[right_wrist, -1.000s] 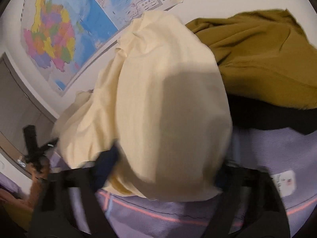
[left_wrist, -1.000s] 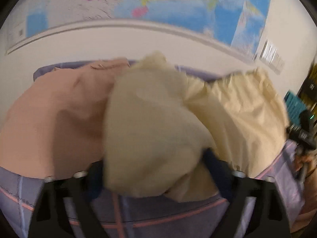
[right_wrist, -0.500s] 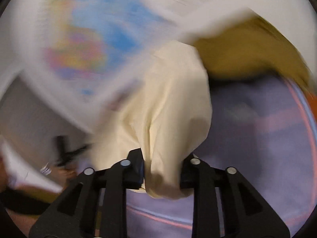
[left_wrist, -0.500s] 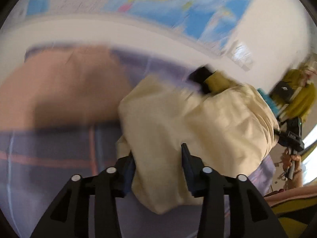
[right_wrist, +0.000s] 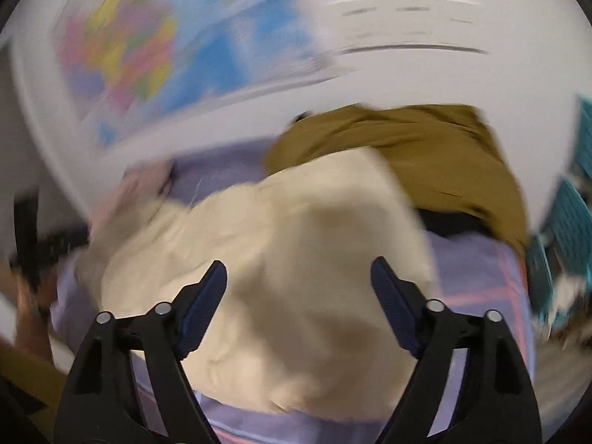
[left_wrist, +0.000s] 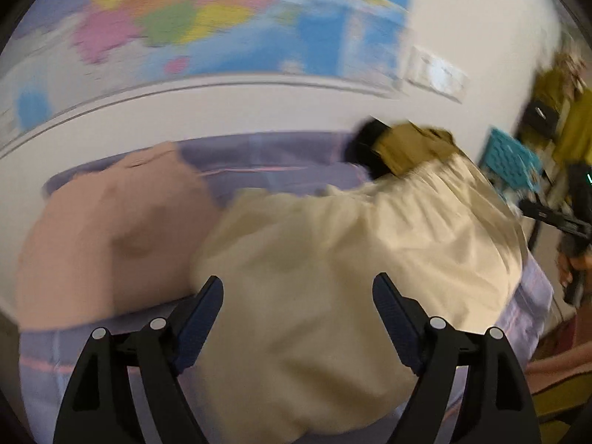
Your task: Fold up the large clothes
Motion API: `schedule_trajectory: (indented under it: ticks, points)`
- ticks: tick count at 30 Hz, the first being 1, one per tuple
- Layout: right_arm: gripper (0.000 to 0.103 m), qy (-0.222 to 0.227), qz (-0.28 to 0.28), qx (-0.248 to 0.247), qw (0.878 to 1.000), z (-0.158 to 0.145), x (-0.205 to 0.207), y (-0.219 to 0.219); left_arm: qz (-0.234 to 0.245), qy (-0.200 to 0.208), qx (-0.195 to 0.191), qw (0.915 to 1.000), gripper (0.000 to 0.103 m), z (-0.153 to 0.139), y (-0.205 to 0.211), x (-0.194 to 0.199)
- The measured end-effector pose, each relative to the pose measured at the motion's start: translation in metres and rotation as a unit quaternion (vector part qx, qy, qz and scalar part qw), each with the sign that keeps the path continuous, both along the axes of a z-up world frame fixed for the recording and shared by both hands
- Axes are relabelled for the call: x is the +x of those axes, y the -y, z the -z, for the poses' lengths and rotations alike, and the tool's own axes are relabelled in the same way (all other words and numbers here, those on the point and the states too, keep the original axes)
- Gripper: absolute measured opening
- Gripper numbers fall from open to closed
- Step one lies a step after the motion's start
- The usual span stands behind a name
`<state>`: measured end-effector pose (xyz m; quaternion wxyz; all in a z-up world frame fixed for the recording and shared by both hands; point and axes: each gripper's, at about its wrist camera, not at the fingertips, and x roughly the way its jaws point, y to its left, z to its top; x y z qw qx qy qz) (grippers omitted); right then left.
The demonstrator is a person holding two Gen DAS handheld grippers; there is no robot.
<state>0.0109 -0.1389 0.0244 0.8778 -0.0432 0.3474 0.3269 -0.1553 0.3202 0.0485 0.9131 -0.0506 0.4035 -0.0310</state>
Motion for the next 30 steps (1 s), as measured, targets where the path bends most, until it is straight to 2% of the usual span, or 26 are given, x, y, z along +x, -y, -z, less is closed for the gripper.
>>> schedule_trajectory:
  ticks: [2,5,6,7,9,11,13,14,16,19,21,23,25,27,30]
  points:
    - [0.066,-0.003,-0.02,-0.033,0.999,0.012,0.007,-0.029,0.026,-0.02,-0.002,0.9994,0.08,0.013,0.017,0.017]
    - [0.041,-0.012,-0.027,-0.059,0.998,0.032,0.025,-0.058,0.05,-0.052,-0.023,0.9971,0.075,0.034,0.034,0.036]
    - [0.012,-0.013,-0.028,-0.064,0.997,0.036,0.031,-0.062,0.054,-0.057,-0.023,0.9967,0.068,0.041,0.038,0.041]
    - [0.002,-0.016,-0.027,-0.061,0.998,0.038,0.039,-0.063,0.049,-0.058,-0.011,0.997,0.063,0.048,0.041,0.047]
    - [0.002,-0.023,-0.031,-0.03,0.999,0.032,0.041,-0.061,0.036,-0.062,-0.003,0.9974,0.038,0.055,0.042,0.055]
    - [0.001,-0.011,-0.026,-0.004,1.0,0.017,0.045,-0.056,0.019,-0.07,-0.021,0.9971,0.025,0.058,0.034,0.067]
    - [0.001,0.015,-0.009,0.027,0.999,-0.001,0.047,-0.05,0.001,-0.065,-0.03,0.9974,0.021,0.055,0.024,0.076]
    - [0.001,0.02,-0.007,0.049,0.999,-0.009,0.052,-0.048,-0.012,-0.057,-0.027,0.9979,0.021,0.053,0.02,0.08]
    - [0.001,0.01,-0.003,0.054,0.999,-0.005,0.061,-0.048,-0.031,-0.055,-0.038,0.9973,0.023,0.054,0.013,0.086]
    - [0.002,-0.036,0.002,0.002,0.999,0.033,0.078,-0.06,-0.03,-0.068,-0.035,0.9966,0.03,0.065,0.012,0.088]
    - [0.002,-0.052,0.007,-0.001,0.999,0.046,0.08,-0.06,-0.026,-0.062,-0.021,0.9975,0.035,0.064,0.016,0.084]
    - [0.008,-0.053,0.007,0.02,0.998,0.043,0.077,-0.053,-0.024,-0.054,-0.016,0.9981,0.039,0.059,0.019,0.081]
    - [0.028,-0.041,0.009,0.032,0.999,0.035,0.068,-0.046,-0.028,-0.044,-0.01,0.9986,0.049,0.054,0.02,0.076]
    - [0.042,-0.028,0.005,0.04,0.999,0.028,0.059,-0.041,-0.029,-0.031,0.0,0.9991,0.057,0.047,0.022,0.072]
    - [0.043,-0.009,-0.006,0.044,0.999,0.017,0.048,-0.037,-0.035,-0.021,0.014,0.9991,0.061,0.041,0.023,0.068]
